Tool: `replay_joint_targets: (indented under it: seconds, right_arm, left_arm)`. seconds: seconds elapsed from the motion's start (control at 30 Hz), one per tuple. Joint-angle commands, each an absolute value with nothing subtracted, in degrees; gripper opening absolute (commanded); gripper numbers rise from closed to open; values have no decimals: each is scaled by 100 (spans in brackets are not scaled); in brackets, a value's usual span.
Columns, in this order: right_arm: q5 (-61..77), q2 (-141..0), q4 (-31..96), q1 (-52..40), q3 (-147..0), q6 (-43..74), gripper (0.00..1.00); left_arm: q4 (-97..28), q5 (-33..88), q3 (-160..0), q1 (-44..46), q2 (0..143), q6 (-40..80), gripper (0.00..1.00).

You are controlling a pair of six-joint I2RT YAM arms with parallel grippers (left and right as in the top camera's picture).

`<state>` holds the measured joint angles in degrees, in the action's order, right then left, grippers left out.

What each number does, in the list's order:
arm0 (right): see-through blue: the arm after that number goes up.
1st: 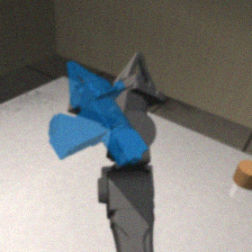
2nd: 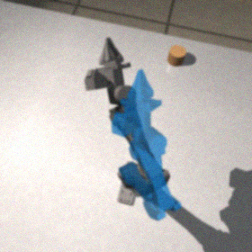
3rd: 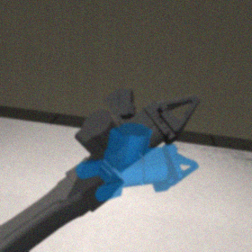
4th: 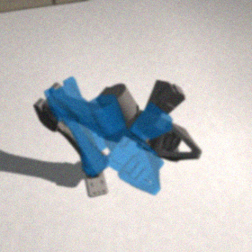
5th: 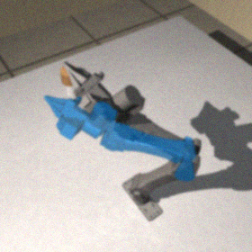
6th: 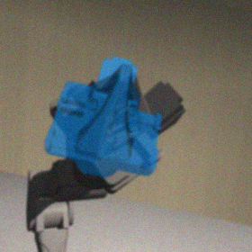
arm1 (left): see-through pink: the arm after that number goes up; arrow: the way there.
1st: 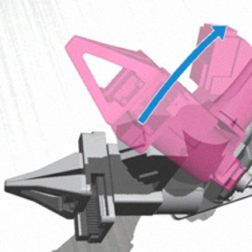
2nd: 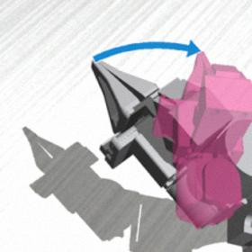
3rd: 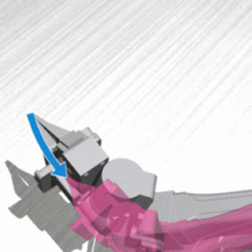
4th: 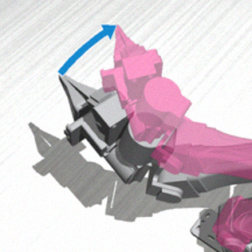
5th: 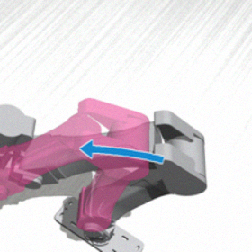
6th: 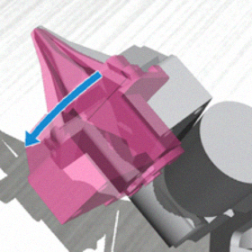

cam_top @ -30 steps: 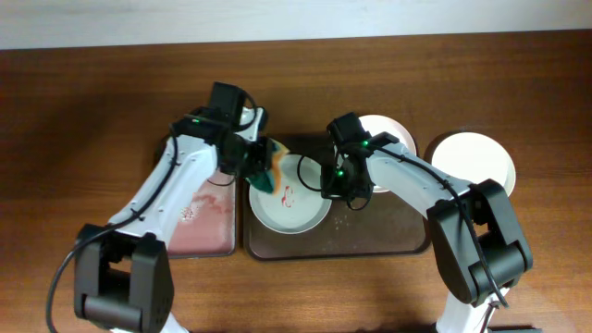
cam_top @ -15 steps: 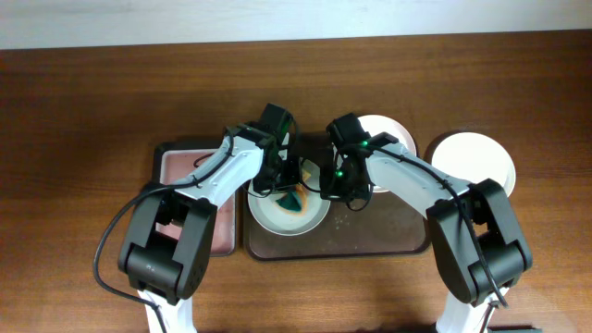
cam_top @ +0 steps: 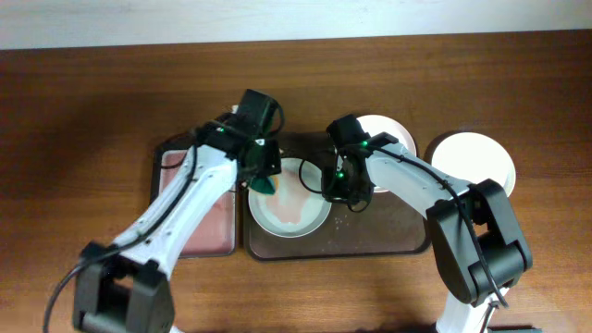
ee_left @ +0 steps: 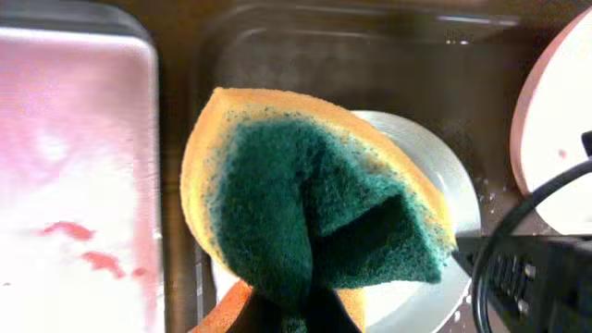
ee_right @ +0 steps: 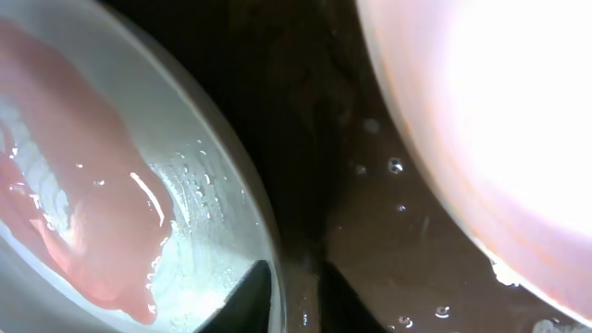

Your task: Clean dirty plates on tray and stack at the side

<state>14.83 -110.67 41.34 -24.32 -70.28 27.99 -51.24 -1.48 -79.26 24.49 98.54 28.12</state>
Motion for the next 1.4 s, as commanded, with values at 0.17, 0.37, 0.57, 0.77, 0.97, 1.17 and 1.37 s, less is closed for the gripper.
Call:
replay_joint_targets:
  seconds: [0.17, 0.37, 0.57, 0.77, 0.97, 1.17, 1.37]
  right_arm:
    - [1455, -11008, 4285, -2561, -7030, 2766, 4]
    - [655, -10593, 4633, -2550, -7140, 2541, 4]
    - [-1186, -9365, 4810, -2556, -7240, 1645, 4]
    - [-2504, -8527, 4978, -2764, -7244, 1479, 4]
    - [-4359, -8265, 4910, -3750, -7244, 1194, 4]
    - [-5043, -8265, 4781, -4252, -7244, 1199, 4]
    - [-5041, -8265, 4779, -4252, -7244, 1203, 4]
  left_arm:
    - [-5586, -255, -7793, 1376, 9769, 1741, 0]
    - [-4928, 296, -6882, 580, 9776, 1087, 0]
    - [-3809, 493, -5983, 464, 9780, 1041, 27]
    - [-3778, 489, -5874, 464, 9780, 1041, 64]
    - [-3953, 145, -5699, 464, 9780, 1039, 71]
    - [-3771, 106, -5419, 467, 9780, 1039, 63]
    - [-3774, 108, -5415, 471, 9780, 1039, 7]
